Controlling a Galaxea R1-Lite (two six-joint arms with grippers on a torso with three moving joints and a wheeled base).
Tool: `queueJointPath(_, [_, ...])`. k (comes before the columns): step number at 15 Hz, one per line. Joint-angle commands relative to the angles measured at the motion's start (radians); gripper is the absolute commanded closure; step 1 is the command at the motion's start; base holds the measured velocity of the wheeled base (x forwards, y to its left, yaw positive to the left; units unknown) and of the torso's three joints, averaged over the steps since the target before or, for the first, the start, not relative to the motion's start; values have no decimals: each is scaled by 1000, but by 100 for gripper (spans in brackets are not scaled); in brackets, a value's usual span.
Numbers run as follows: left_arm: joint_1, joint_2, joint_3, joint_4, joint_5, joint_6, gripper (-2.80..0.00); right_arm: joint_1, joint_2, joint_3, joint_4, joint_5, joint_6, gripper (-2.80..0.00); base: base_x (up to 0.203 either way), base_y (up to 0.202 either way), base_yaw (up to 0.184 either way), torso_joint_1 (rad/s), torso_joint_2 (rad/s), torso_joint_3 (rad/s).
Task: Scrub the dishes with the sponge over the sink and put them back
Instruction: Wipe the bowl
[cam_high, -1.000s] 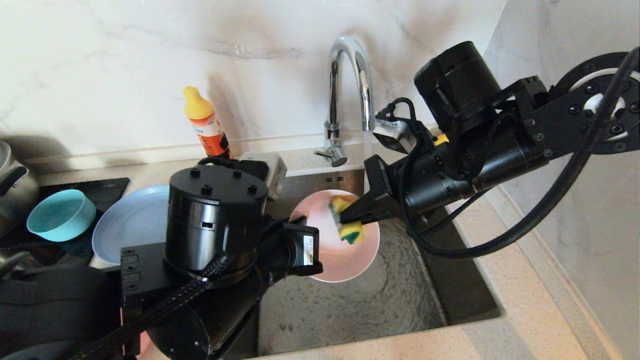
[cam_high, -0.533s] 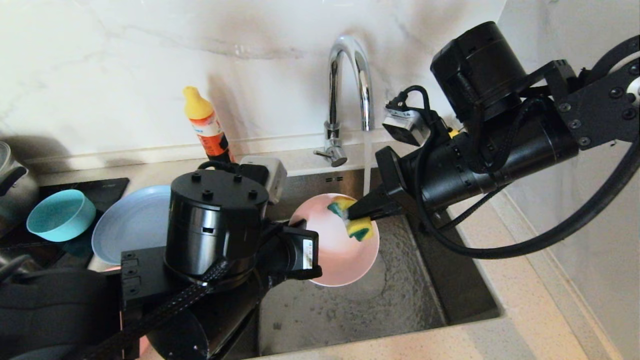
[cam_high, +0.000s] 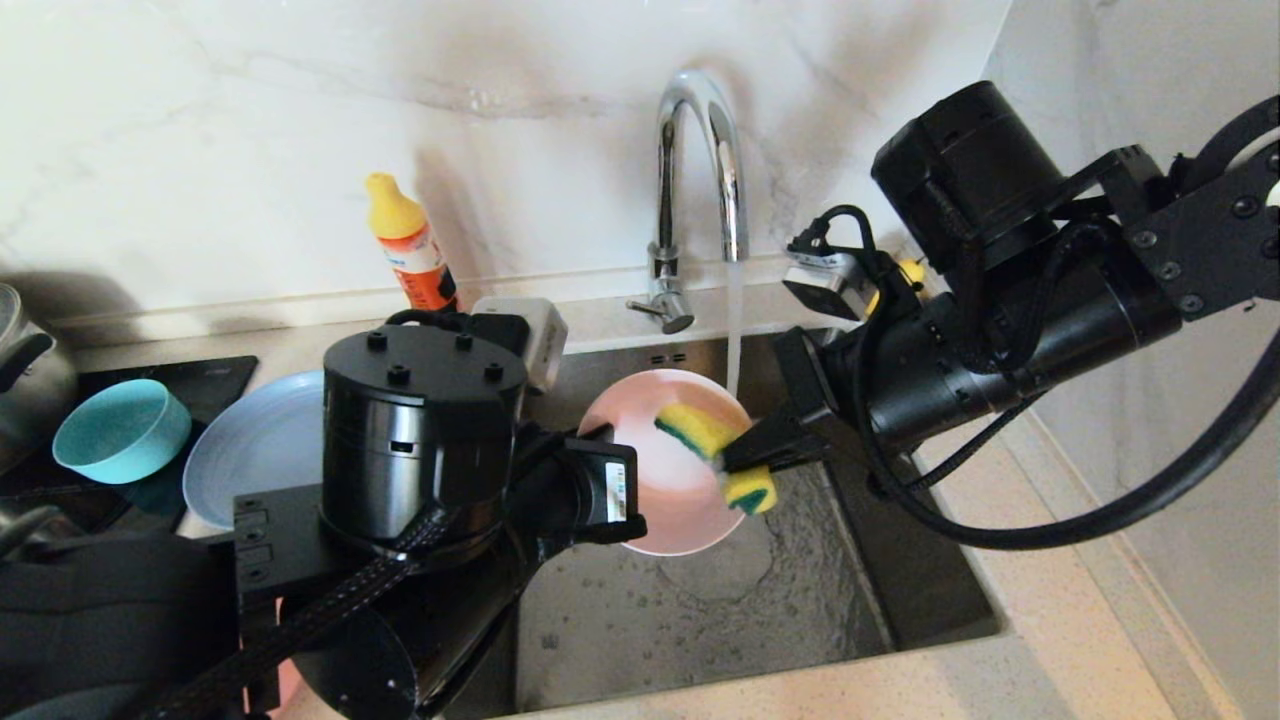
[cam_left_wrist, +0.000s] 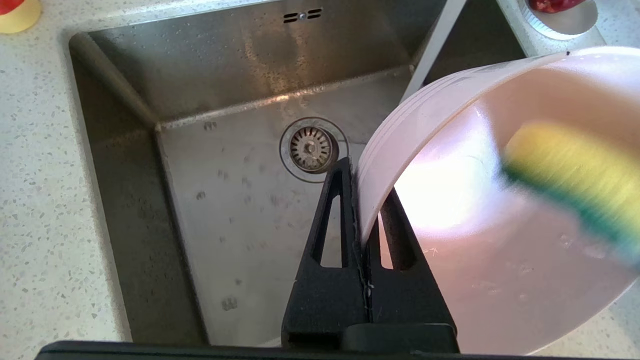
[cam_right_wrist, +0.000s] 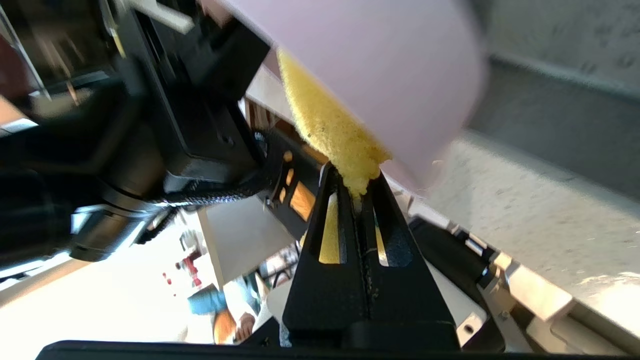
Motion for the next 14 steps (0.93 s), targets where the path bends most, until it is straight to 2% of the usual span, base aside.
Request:
queueJointPath(1, [1,4,-3,-3,4,-2,0,28,16,10,5,3,5,0,0,0,0,0,0,0])
queueJointPath(8, [4,4,-22,-3,2,-2,0,149,62,-36,-2,-1,6,0,0,0,0,0,0,0])
queueJointPath(12, [5,1,-22,-3,2,-2,0,147,100,-125,2,-28,9,0,0,0,0,0,0,0])
queueJointPath(14, [5,1,-21,-3,2,-2,0,114,94,-142,1,-32,9,0,0,0,0,0,0,0])
